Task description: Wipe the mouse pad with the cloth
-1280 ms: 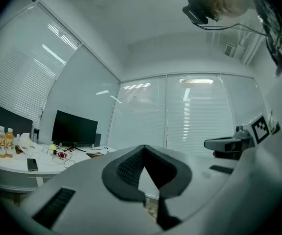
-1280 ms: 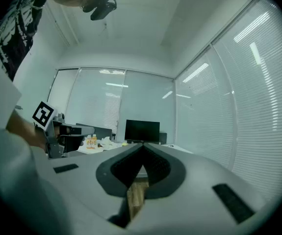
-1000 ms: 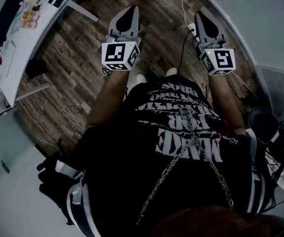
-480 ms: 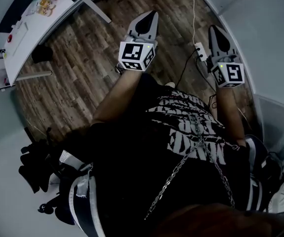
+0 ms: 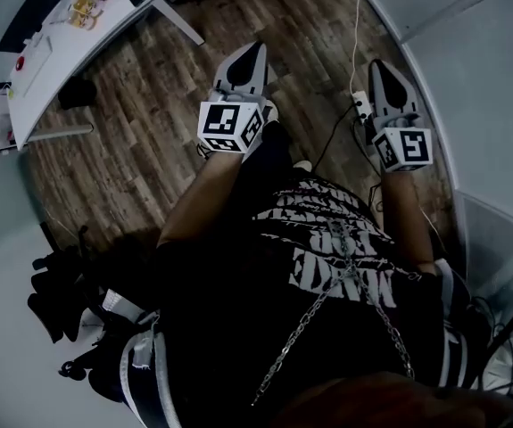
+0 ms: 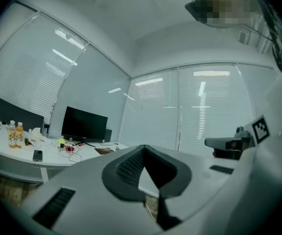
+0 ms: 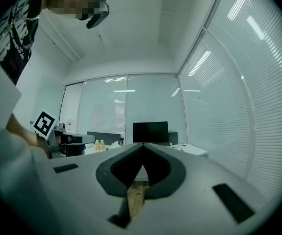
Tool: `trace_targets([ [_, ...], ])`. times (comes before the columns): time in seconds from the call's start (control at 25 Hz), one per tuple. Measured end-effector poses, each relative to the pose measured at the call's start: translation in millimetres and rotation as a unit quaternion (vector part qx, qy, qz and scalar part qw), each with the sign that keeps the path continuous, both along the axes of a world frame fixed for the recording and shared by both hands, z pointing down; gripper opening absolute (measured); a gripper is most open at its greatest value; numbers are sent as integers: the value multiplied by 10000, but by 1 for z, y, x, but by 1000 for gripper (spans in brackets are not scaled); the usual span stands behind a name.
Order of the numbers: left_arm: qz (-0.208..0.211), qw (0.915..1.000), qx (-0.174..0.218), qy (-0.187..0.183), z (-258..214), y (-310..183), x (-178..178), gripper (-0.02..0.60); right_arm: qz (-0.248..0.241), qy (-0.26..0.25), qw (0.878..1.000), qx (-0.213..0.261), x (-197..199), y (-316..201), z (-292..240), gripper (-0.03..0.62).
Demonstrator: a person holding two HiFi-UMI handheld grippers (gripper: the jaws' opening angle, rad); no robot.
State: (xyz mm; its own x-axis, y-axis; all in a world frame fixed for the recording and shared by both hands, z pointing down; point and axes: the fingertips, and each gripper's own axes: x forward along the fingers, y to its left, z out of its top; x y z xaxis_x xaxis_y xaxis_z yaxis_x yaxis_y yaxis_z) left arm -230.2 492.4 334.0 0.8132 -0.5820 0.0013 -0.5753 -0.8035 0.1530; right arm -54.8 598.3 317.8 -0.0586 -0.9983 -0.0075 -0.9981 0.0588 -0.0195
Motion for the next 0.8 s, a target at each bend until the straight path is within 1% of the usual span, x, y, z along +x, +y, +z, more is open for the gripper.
trace_targets([
  [0.16,-32,9999,-70,-120,13,-38,7,5,21,20,9999,-106,15,-33,4,-5],
  [0.32,11,9998,-200,-56,20,-87,32,5,130,106,9996,-212,36,-68,4,-5],
  [0.6,260,9996,-131,-41,12,-162,80,5,258,110,9992,-289,70,-135,8,-5],
  [0.8,334,9994,-30,-32,1,-208,89,5,296,74,9991,-296,80,-188,1,-5],
])
